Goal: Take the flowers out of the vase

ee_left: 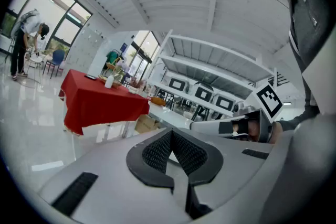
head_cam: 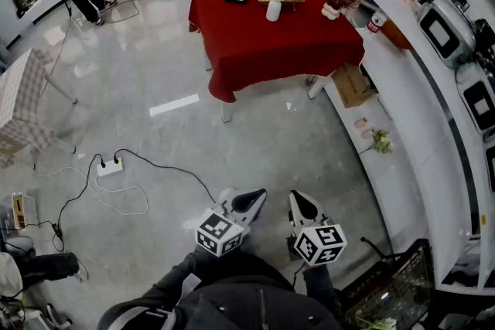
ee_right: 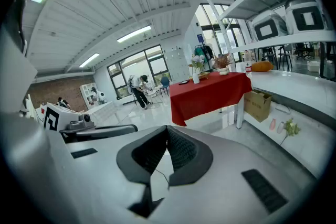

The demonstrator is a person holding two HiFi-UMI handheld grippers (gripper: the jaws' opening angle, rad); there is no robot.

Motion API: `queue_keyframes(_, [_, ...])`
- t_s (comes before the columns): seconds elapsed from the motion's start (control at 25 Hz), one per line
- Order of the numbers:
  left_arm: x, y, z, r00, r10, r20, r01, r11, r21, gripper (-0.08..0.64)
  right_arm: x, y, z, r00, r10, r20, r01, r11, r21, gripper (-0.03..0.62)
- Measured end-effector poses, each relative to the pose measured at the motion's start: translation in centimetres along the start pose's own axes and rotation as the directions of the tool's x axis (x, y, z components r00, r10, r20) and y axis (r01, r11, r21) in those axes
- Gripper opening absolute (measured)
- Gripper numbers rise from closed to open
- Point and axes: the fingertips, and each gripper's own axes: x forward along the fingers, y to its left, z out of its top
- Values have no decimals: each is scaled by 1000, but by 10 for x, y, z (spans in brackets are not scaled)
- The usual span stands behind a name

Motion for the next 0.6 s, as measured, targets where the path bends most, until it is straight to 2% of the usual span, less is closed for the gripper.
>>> queue_keyframes(0.2, [-31,-89,-47,1000,4,-12,-4,1000,-28,8,-84,20,-46,1000,21,9,-21,1000,17,11])
queue_keyframes(0.32, [-49,-131,-62,1000,-15,-20,15,1000,-4,8,-117,36,-63,998,47,31,-48,999,18,11])
queue_keyframes(0.44, [-61,-156,-71,1000,-13,-27,14,1000,22,8,-136,50,-71,995,77,60,-78,997,21,11])
queue_keyframes(0.6, [-78,-173,-75,1000,8,-17,-8,1000,19,8,-154,68,-75,989,113,91,-115,993,22,11])
